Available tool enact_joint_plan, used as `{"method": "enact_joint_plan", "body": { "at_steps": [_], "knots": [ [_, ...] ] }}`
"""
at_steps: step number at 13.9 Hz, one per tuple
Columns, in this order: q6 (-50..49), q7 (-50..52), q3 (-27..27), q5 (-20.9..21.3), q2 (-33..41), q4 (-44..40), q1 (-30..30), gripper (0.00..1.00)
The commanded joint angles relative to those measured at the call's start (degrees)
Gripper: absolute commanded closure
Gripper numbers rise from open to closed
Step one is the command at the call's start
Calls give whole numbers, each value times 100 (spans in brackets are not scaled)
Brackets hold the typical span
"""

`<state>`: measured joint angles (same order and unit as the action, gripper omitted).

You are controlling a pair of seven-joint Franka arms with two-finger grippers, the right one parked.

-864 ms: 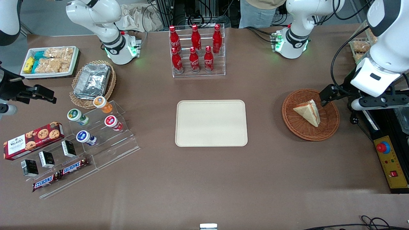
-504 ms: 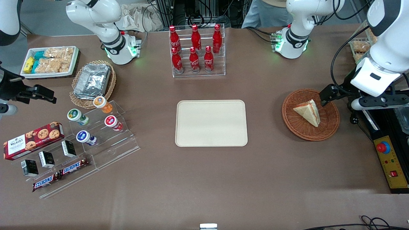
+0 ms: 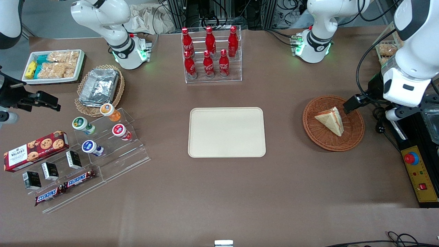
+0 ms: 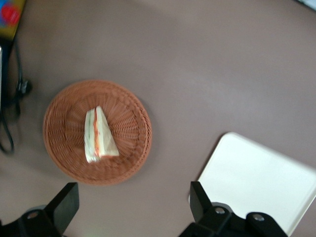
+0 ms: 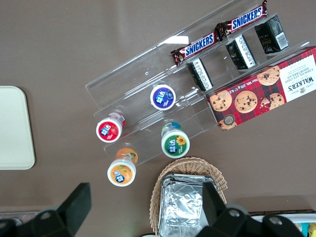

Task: Place sandwich from basket to tray
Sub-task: 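Move the left gripper over the wrapped sandwich in the wicker basket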

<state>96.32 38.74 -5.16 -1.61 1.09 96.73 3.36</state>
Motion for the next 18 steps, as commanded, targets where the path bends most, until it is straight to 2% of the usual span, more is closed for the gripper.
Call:
{"method": "enact_joint_plan", "body": {
  "at_steps": [1, 3, 9, 11, 18],
  "knots": [
    [-147, 776, 24, 74, 206, 187, -37, 0],
    [-61, 767, 33, 74, 496, 669, -185, 0],
    [-25, 1180, 50, 30, 559, 891, -450, 0],
    [19, 1267, 50, -5, 585, 1189, -494, 0],
    [1546, 1523, 85, 3, 814, 2849, -590, 0]
  ]
}}
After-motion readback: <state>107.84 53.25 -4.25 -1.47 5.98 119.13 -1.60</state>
